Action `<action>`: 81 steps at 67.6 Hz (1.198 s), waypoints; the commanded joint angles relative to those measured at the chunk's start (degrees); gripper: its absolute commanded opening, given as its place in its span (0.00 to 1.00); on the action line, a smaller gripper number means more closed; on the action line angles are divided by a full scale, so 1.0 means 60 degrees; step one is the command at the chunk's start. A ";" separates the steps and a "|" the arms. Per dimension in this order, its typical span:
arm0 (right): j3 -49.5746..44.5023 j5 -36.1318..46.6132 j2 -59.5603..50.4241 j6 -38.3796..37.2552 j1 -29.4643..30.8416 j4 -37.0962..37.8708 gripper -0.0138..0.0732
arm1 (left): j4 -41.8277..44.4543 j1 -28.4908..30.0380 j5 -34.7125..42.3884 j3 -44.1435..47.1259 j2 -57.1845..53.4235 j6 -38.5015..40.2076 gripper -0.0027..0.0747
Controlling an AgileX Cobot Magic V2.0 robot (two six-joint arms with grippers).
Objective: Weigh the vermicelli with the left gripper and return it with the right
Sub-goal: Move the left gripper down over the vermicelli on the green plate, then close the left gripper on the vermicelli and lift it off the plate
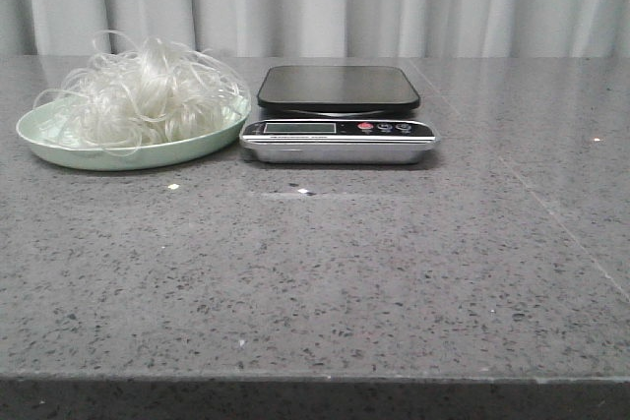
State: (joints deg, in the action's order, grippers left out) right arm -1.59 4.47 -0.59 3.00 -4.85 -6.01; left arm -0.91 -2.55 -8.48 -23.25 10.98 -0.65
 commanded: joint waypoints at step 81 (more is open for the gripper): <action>0.0077 0.0785 -0.0155 0.0076 0.0064 0.0093 0.34 | -0.1796 -0.3210 -0.4143 -0.7903 1.1466 -0.0081 0.83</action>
State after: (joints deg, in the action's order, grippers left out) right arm -1.59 4.47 -0.59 3.00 -4.85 -6.01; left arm -8.84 -21.37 -30.71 -64.21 74.97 -1.77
